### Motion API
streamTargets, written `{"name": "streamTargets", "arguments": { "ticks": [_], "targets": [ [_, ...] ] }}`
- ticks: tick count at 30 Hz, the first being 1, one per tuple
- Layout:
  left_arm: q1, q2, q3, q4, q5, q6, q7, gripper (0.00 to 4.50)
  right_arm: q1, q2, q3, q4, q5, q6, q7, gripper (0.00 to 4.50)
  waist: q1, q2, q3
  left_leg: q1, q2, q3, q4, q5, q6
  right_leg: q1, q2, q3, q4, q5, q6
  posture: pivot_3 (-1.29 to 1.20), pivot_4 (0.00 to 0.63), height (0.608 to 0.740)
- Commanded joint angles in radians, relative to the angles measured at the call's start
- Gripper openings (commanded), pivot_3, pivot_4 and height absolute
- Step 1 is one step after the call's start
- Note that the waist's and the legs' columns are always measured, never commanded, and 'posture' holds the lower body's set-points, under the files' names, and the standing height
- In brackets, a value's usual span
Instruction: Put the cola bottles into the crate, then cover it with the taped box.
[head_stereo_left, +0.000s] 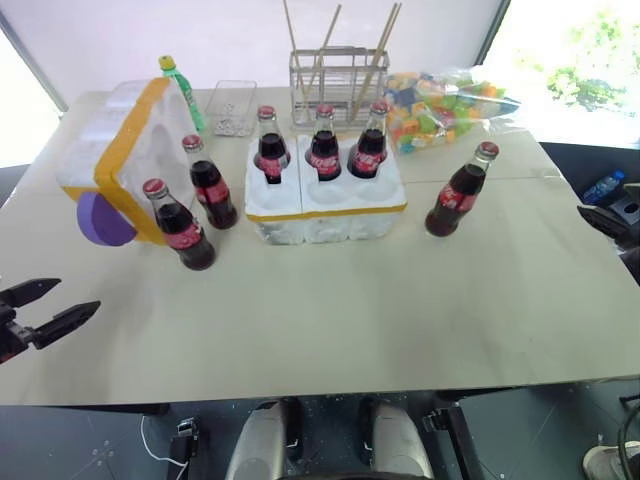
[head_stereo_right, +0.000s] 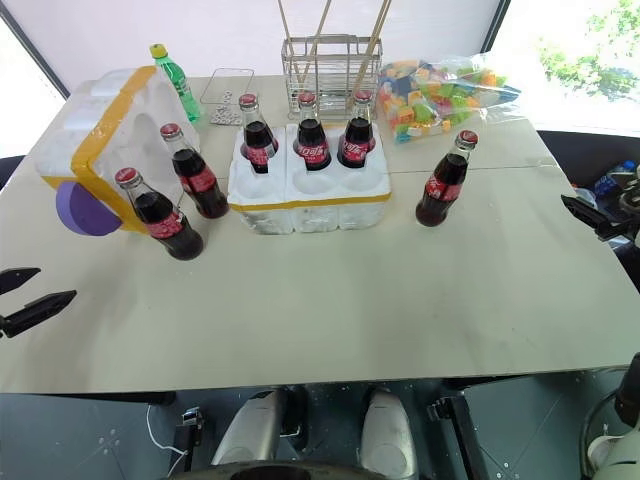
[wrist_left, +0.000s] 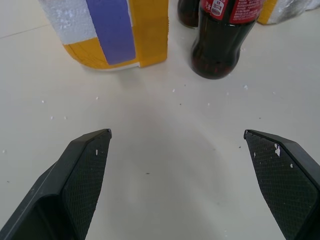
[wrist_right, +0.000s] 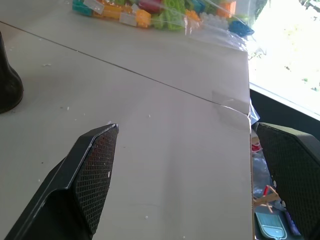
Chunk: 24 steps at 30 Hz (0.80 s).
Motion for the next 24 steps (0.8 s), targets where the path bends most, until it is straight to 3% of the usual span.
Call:
{"name": "streamTargets", "arguments": {
  "ticks": [1,13,19,24],
  "targets": [
    [0.002,0.016,0.043,-0.003,0.0,0.0,-0.014,4.45,-0.028,-0.028,-0.013,0.002,0.002,-0.02,0.005,4.5,0.0,0.0,0.0,0.0,0.0,0.0,0.0,0.0,0.0,0.0,0.0,0.0,0.0,0.0,0.0,0.0,0.15,0.736],
    [-0.009,-0.001,0.051,-0.027,-0.038,0.065,0.001,4.45,-0.021,-0.019,-0.02,0.009,0.024,0.013,0.067,4.5,0.0,0.0,0.0,0.0,0.0,0.001,0.0,0.0,0.0,-0.001,0.0,0.001,0.0,0.0,0.0,0.0,0.15,0.736],
    [-0.062,-0.026,0.044,-0.094,-0.107,0.107,0.034,4.45,-0.083,-0.062,-0.003,-0.051,0.037,0.131,0.208,4.5,0.001,0.001,0.0,-0.001,0.0,0.002,0.0,0.0,0.0,-0.002,0.0,0.003,0.001,0.001,-0.001,0.0,0.15,0.736],
    [-0.136,-0.026,-0.016,-0.161,-0.157,0.151,0.065,4.45,-0.176,-0.149,0.011,-0.203,0.089,0.335,0.401,4.5,0.003,0.004,0.001,-0.001,0.0,0.004,0.0,0.0,0.0,-0.005,0.0,0.006,0.002,0.001,-0.001,0.0,0.15,0.736]
  ]
}}
